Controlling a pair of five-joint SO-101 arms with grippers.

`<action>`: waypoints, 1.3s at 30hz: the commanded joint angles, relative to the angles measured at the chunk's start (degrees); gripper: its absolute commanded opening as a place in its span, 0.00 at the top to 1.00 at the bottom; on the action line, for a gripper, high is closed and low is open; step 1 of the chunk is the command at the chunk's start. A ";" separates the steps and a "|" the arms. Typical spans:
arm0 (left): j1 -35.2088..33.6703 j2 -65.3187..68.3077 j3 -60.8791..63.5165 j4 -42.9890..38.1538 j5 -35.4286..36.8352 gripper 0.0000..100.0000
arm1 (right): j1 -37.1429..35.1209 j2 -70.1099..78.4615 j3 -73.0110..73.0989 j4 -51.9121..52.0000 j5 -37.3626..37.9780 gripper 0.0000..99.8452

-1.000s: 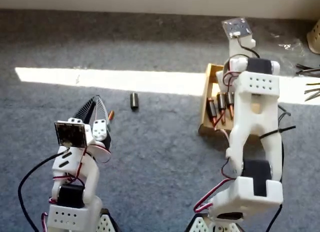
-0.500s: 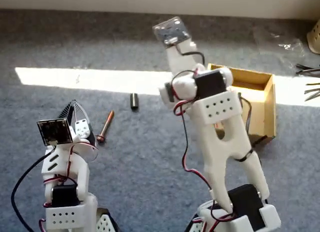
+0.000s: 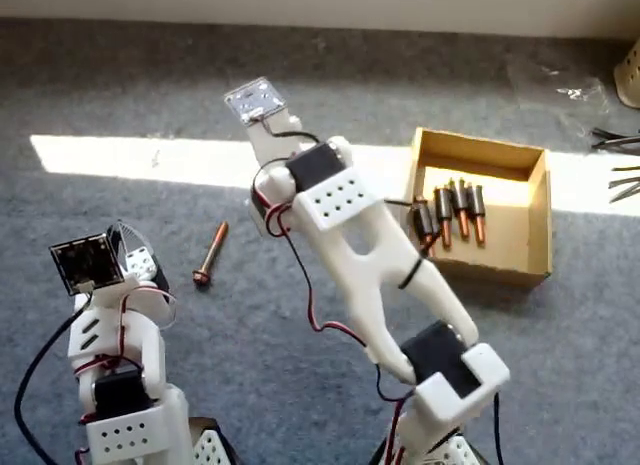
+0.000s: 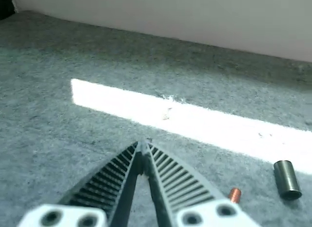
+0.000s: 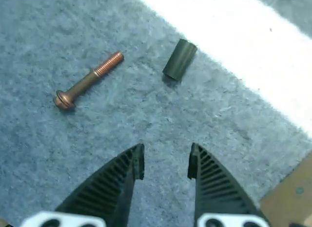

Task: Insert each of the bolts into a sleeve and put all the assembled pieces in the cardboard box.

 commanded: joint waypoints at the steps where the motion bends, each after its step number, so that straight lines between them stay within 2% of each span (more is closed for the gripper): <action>1: -1.63 -0.48 -3.21 0.53 -0.09 0.98 | -2.68 5.41 -7.60 -1.10 -0.53 0.87; 14: -1.98 -0.48 -3.21 0.53 -0.09 0.99 | -2.33 25.98 -29.32 -1.36 -0.70 0.87; 19: -7.60 -0.48 -3.30 0.44 0.09 0.99 | -1.63 33.98 -37.85 -1.01 -0.70 0.87; 24: -8.40 -0.48 -3.21 0.53 0.09 0.99 | 1.10 40.40 -45.23 -0.92 -0.70 0.87; 39: -8.13 -0.48 -3.21 0.53 0.09 0.99 | 3.47 43.65 -46.81 -1.45 -0.62 0.87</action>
